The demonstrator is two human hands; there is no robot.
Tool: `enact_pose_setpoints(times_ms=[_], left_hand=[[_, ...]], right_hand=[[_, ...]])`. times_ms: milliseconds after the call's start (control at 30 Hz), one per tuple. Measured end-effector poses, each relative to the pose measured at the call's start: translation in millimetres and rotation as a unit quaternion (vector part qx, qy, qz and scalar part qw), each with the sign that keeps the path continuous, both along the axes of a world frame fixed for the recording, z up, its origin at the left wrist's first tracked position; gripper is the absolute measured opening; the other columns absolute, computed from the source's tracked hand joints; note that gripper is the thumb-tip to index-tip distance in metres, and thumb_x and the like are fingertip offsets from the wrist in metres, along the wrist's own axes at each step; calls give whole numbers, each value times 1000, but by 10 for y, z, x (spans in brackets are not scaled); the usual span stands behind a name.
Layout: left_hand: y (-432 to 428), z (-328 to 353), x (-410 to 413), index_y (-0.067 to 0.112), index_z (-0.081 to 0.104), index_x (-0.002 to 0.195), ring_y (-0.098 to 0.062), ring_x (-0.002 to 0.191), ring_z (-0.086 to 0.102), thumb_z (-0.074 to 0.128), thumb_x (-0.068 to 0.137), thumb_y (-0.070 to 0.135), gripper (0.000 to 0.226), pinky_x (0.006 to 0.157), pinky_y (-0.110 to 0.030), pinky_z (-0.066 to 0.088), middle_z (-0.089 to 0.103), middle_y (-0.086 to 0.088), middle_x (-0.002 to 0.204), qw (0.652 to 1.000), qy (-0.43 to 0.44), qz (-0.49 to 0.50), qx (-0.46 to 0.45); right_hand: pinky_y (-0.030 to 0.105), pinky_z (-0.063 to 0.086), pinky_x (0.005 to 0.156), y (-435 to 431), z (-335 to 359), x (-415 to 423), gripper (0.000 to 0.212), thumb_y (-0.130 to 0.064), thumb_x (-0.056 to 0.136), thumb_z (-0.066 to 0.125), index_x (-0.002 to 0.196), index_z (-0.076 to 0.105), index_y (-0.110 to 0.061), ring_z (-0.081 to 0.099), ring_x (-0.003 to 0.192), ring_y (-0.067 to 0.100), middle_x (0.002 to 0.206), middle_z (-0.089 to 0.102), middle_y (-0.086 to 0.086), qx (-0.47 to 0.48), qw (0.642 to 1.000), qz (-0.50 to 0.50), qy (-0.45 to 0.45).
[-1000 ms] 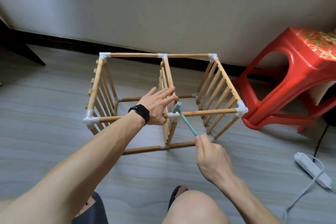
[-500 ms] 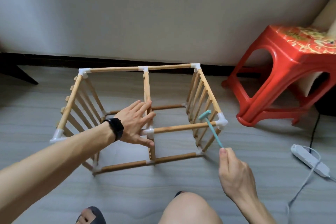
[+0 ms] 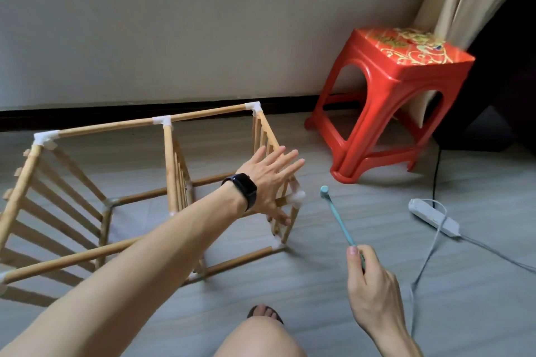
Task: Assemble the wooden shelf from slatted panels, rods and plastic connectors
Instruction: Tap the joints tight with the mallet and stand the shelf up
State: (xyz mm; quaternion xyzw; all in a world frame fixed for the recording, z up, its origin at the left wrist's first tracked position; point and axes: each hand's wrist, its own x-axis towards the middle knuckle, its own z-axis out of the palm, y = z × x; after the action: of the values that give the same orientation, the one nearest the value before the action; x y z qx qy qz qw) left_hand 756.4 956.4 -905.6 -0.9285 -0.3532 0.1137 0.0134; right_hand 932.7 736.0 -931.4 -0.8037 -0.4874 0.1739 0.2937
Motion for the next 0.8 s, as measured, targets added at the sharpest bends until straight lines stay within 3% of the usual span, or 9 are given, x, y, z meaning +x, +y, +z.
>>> enact_pose_setpoints(times_ms=[100, 200, 367, 433, 533, 567, 633, 700, 800], left_hand=[[101, -137, 90, 24, -3, 160, -25, 153, -14, 66, 72, 76, 123, 120, -56, -5, -11, -1, 167, 1000, 2, 23, -18], [98, -264, 78, 21, 23, 155, -23, 154, -3, 72, 74, 58, 102, 122, -55, 8, 16, -1, 165, 992, -111, 44, -45], [161, -378, 56, 22, 37, 146, -22, 153, 6, 76, 69, 54, 92, 119, -57, 24, 31, 3, 156, 980, -181, 50, -62], [176, -408, 59, 22, 40, 143, -22, 153, 8, 76, 67, 53, 90, 118, -57, 27, 33, 3, 154, 978, -194, 48, -64], [169, -410, 52, 21, 42, 142, -22, 153, 8, 76, 68, 50, 87, 118, -57, 27, 34, 3, 154, 975, -203, 51, -69], [167, -402, 52, 21, 41, 142, -22, 153, 8, 77, 68, 50, 87, 119, -56, 26, 34, 3, 154, 975, -203, 52, -70], [149, -381, 56, 21, 41, 142, -22, 153, 8, 78, 69, 50, 88, 120, -54, 25, 35, 3, 154, 976, -199, 53, -69], [145, -380, 65, 21, 41, 142, -21, 153, 8, 78, 69, 50, 87, 120, -54, 24, 35, 3, 154, 976, -198, 54, -69], [166, -407, 37, 21, 41, 142, -22, 153, 9, 77, 67, 50, 89, 119, -56, 25, 36, 2, 154, 973, -209, 58, -74]], right_hand=[[42, 32, 60, 19, 18, 51, 29, -38, 101, 40, 77, 40, -21, 59, 83, 41, 55, 48, -3, 13, 1000, -3, 6], [43, 36, 61, 40, 22, 50, 30, -40, 101, 38, 76, 39, -24, 58, 78, 37, 55, 49, -3, 12, 1000, 16, 11], [45, 42, 65, 170, 48, 56, 37, -46, 100, 30, 83, 47, -19, 59, 81, 36, 66, 59, 1, -26, 995, 87, -49], [40, 42, 64, 205, 182, 33, 43, -50, 100, 26, 81, 49, -19, 60, 71, 22, 65, 61, 0, 52, 996, 61, -39], [17, 41, 56, 218, 296, -58, 31, -49, 100, 28, 81, 42, -30, 59, 65, 5, 61, 60, -7, 208, 978, 0, 10], [21, 43, 56, 245, 283, -72, 26, -48, 102, 27, 85, 39, -33, 61, 65, 9, 63, 62, -5, 202, 979, 3, -3], [37, 37, 55, 272, 193, -88, 23, -44, 104, 20, 90, 33, -32, 66, 73, 30, 72, 68, 7, 45, 992, 80, -89], [39, 30, 58, 251, 124, -37, 31, -43, 104, 16, 91, 36, -24, 63, 81, 41, 79, 70, 11, -53, 985, 113, -118], [37, 29, 49, 230, 203, -90, 37, -42, 104, 23, 88, 47, -18, 60, 63, 35, 61, 64, 8, 72, 991, 62, -95]])
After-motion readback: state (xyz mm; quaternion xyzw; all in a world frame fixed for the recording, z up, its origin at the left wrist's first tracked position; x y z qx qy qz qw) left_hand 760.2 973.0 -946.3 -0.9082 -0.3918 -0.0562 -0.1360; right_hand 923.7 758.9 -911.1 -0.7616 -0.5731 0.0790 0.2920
